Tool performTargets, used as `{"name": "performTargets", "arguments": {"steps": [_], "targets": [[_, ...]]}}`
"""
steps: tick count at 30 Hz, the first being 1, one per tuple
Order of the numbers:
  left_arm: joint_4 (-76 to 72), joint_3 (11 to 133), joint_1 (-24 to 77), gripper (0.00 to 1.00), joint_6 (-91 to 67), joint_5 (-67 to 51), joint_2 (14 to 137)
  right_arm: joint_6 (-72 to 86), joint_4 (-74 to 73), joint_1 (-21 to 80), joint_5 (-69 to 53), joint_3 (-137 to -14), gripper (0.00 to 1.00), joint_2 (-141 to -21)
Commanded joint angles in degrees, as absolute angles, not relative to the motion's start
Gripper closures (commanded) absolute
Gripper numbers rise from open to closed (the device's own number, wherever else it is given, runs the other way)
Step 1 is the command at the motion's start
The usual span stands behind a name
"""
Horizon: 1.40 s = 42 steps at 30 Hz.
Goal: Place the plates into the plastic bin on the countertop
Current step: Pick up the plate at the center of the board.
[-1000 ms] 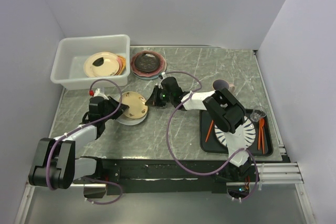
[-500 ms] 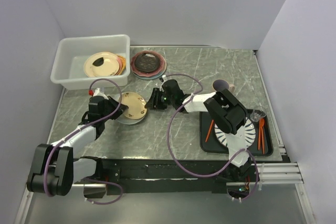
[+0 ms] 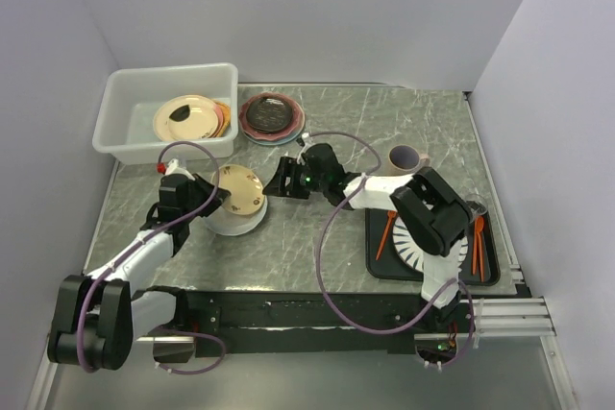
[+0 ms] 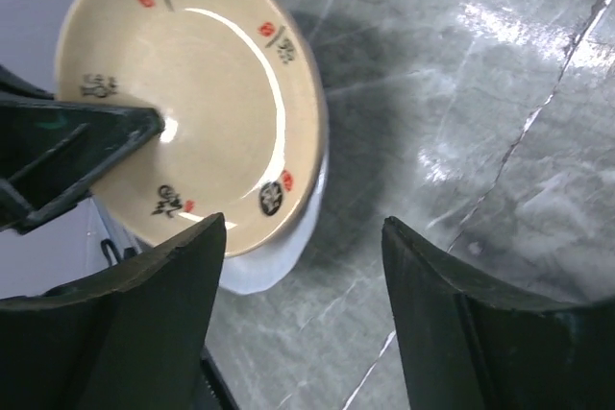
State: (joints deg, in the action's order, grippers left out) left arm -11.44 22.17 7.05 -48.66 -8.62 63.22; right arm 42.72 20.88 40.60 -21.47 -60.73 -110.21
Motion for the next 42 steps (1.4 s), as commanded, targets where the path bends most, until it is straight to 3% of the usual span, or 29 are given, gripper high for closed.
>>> {"name": "performTargets", "arguments": {"steps": [1,5,9,13,28,42], "targets": [[-8.5,24.1,7.0,0.99,-46.2,-7.6,60.9,41.4,23.3,40.5,-20.8,-60.4,0.24,-102.0],[-7.0,25.9,7.0,0.99,-46.1,-8.3,59.4,40.3,22.4,40.4,-17.7,-57.4,0.1,-94.9],[-6.6,27.4,7.1,0.99,-46.5,-10.0,58.0,42.2,29.1,40.5,-14.5,-49.0,0.04,-87.6],[-5.4,28.5,7.1,0.99,-46.8,-11.2,57.0,44.0,34.9,40.6,-14.2,-44.3,0.04,-86.7],[2.4,34.7,7.1,0.99,-44.6,-10.4,51.3,43.8,34.0,41.0,-15.2,-45.4,0.03,-90.7],[4.4,46.0,7.1,0.99,-40.1,-8.2,57.4,45.3,35.6,41.2,-17.7,-47.3,0.03,-95.7]]}}
